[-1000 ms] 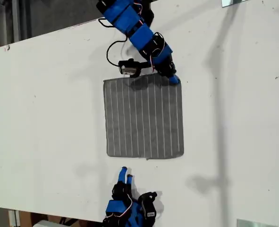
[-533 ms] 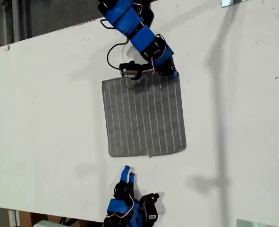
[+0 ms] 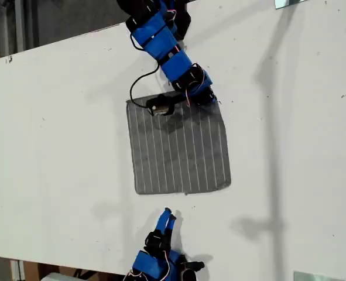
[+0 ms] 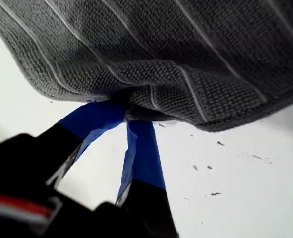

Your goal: Grasp corners of a square towel and fold twice.

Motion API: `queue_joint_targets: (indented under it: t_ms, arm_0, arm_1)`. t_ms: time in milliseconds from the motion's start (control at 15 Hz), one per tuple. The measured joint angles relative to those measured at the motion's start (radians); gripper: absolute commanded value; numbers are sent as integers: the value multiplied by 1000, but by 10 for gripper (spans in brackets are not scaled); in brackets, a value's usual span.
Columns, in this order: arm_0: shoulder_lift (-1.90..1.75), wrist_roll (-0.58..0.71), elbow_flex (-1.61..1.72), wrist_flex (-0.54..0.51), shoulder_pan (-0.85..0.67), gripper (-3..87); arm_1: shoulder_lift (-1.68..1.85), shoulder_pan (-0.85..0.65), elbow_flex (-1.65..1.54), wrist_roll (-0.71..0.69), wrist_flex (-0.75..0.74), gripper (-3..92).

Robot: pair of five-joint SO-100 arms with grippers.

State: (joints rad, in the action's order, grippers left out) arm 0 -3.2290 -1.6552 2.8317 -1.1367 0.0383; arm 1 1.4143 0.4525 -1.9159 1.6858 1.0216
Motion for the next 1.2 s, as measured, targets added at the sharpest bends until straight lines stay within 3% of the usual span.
queue_joint_targets:
  t_ms: [333, 733, 1200]
  arm_0:
    - [620, -80, -183, 273, 152, 179]
    - [1166, -216, -426, 411, 334, 184]
    - [1694, -196, -816, 515, 360, 191]
  arm_1:
    - [-37, -35, 95, -44, 51, -1]
    - [-37, -35, 95, -43, 51, -1]
    - [-37, -35, 95, -43, 44, -1]
